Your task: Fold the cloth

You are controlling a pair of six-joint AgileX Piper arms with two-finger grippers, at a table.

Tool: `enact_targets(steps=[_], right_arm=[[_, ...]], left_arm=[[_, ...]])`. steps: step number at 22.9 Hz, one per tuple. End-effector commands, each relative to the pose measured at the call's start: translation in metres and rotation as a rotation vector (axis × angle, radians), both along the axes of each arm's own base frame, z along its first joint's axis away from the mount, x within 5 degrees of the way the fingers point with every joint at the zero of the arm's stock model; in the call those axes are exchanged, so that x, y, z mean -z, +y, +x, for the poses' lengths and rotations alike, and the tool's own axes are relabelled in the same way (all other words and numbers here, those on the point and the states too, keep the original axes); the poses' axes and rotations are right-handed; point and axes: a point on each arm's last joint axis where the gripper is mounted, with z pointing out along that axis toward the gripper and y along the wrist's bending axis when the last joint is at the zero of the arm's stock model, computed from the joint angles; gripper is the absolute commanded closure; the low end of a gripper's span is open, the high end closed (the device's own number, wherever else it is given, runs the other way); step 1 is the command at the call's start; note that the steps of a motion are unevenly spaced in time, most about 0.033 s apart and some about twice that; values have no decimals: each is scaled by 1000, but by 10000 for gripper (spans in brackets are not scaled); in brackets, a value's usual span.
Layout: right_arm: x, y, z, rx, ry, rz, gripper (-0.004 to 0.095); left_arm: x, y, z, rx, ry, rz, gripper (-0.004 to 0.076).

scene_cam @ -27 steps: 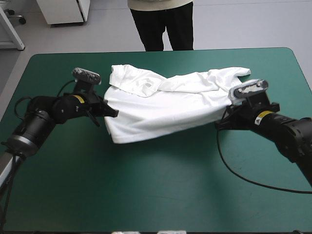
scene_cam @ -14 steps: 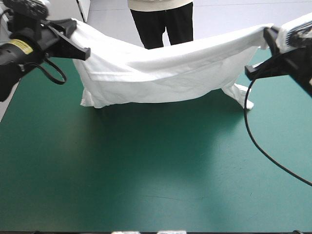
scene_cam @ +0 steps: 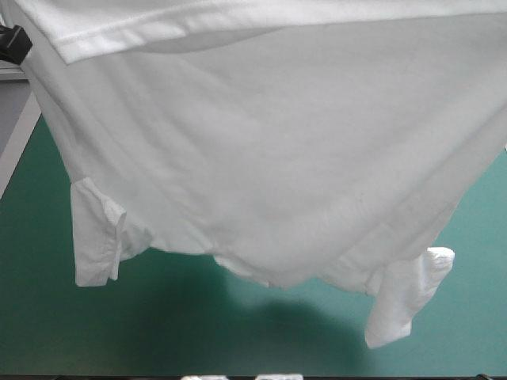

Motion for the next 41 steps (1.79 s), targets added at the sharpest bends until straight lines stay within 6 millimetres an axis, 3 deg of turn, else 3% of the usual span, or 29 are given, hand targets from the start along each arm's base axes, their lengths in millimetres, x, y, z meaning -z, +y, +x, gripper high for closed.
enact_targets(steps=[1,3,4,8,11,14,18,21,27,30,32,33,34,35,37,38,39,40,41], right_arm=[[3,3,21,42,66,-13,921],[16,12,52,55,207,-43,921],[27,19,77,76,295,-62,921],[66,39,144,111,479,-114,921],[94,52,187,125,537,-132,921],[128,62,246,122,580,-111,926],[184,48,336,138,650,-21,925],[210,40,368,136,676,-12,925],[264,33,409,113,787,3,908],[301,31,430,96,892,36,725],[306,31,431,88,914,53,550],[306,31,431,88,914,53,483],[301,31,429,87,905,55,379],[297,31,426,86,904,57,342],[282,31,417,81,895,63,331],[265,31,405,74,893,60,345],[254,31,397,71,888,56,352],[233,31,379,62,880,51,354],[221,31,367,58,878,48,354]], left_arm=[[8,-2,9,-5,80,-7,733],[36,-10,39,-12,289,37,733],[57,-17,65,-14,402,69,733],[107,-30,121,-51,581,140,733],[135,-36,155,-97,644,181,733],[168,-48,205,-118,667,214,733],[220,-70,279,-104,609,208,733],[243,-78,306,-96,570,194,733],[299,-89,342,-91,643,217,733],[326,-92,354,-93,709,210,733],[329,-88,356,-101,720,207,716],[327,-88,356,-99,721,197,694],[323,-83,355,-108,713,191,626],[318,-82,354,-110,708,193,543],[301,-76,348,-121,697,189,386],[281,-72,339,-131,695,164,242],[268,-70,332,-136,696,165,192],[243,-64,314,-145,714,160,184],[231,-61,304,-147,722,155,199]])
